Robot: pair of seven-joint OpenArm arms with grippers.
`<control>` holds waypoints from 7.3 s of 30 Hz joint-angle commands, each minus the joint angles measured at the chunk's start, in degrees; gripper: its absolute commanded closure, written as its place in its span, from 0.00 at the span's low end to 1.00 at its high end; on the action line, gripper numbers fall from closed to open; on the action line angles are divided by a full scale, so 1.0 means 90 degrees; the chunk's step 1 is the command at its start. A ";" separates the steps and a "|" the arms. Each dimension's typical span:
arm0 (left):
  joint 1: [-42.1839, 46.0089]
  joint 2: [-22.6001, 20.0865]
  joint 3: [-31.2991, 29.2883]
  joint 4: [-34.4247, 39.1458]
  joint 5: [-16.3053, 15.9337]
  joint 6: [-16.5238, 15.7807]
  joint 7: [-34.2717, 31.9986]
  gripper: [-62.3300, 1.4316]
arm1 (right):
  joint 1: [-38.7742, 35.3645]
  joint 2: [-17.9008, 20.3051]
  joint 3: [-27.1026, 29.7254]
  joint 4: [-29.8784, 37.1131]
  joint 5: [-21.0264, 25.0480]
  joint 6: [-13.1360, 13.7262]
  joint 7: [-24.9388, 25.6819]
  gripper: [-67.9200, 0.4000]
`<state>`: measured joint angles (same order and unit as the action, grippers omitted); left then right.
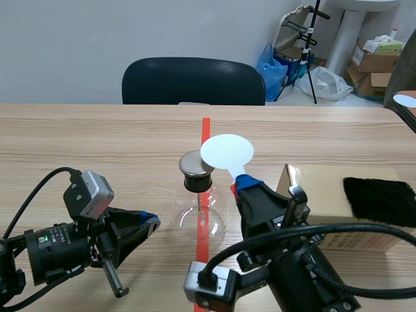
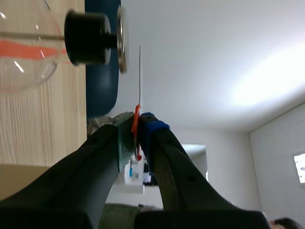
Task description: Do the electroscope experiment
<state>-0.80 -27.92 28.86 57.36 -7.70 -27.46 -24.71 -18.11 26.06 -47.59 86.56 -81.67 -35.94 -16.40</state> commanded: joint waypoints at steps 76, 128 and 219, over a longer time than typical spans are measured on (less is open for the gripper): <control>-0.0017 0.0015 -0.0029 0.0155 -0.0063 -0.0017 -0.0119 0.93 | 0.0090 0.0029 0.0090 0.0083 -0.0019 -0.0051 -0.2696 0.98; -0.0017 0.0015 -0.0029 0.0155 -0.0063 -0.0017 -0.0117 0.93 | 0.0090 0.0012 0.0085 0.0083 -0.0022 -0.0051 0.0743 0.98; -0.0017 0.0015 -0.0029 0.0155 -0.0063 -0.0017 -0.0117 0.93 | 0.0087 0.0012 0.0083 0.0083 -0.0022 -0.0051 -0.2688 0.98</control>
<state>-0.80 -27.94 28.86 57.36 -7.70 -27.46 -24.75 -18.11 26.06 -47.59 86.56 -81.43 -35.97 -40.38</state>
